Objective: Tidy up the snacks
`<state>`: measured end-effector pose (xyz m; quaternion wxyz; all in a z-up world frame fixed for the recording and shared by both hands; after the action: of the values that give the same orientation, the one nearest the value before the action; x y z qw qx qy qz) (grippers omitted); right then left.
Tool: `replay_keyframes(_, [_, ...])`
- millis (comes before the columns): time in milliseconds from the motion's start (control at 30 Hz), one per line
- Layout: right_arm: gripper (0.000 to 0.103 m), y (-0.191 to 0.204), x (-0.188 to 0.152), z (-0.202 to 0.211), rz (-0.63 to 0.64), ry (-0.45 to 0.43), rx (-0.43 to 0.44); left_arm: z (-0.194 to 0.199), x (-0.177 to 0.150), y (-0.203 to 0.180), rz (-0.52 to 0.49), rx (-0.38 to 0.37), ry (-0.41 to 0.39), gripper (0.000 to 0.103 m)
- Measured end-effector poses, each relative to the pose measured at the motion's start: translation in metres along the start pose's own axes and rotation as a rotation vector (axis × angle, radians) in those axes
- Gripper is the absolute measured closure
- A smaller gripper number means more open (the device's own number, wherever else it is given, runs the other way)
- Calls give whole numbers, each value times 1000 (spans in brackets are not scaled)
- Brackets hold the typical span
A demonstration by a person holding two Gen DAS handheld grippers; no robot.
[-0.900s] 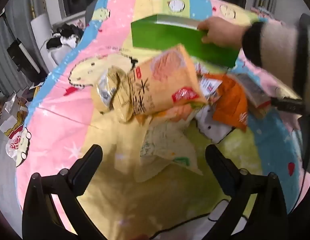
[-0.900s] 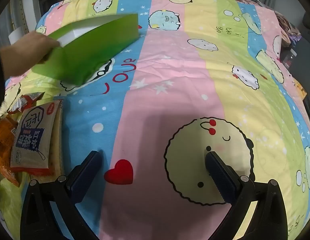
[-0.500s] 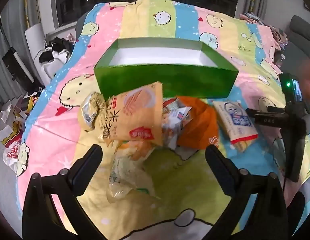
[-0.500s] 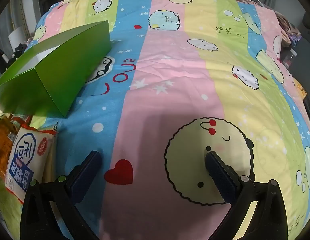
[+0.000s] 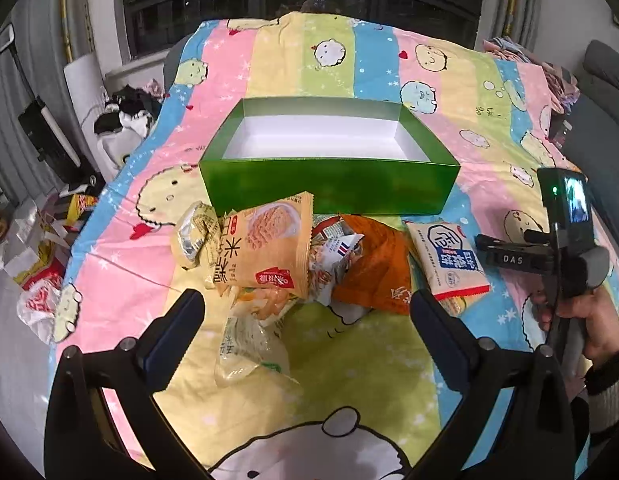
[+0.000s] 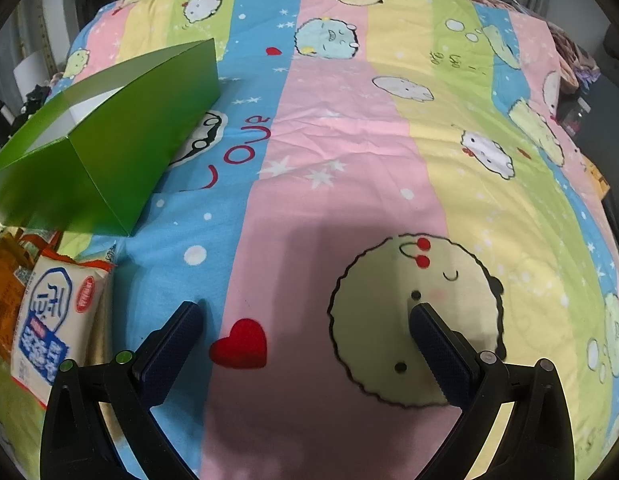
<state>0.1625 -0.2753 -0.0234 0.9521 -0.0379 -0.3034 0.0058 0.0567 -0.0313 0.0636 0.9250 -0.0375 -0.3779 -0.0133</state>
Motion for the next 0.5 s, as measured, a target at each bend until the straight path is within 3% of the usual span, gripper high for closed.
replay_keyframes(33, [1,4,0,7,-7,3,19,4,1,-1,-4,6,-4,0])
replay_keyframes(167, [1,30,-6,81,46,-154,78,14,7,1,19,4,-2,0])
replay_keyframes(267, [1,54,-12,135,93,-220,175,21,13,4,30,17,-4,0])
replay_keyframes(500, [1,101,-24,178,185,-249,268,31,18,17,59,20,-2,0])
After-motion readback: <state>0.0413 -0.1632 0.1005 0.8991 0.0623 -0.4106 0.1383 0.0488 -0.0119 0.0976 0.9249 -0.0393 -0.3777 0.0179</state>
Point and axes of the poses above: each gripper's, at about its wrist camera, not at the fingertips, and z roughly against the way its jaws point, y to its left, x to its top, the point moved 2 cm from there along -z, roughly the way its jaws point, and after that the axes turned 3 degrees about -x, right-handed, at the moved point
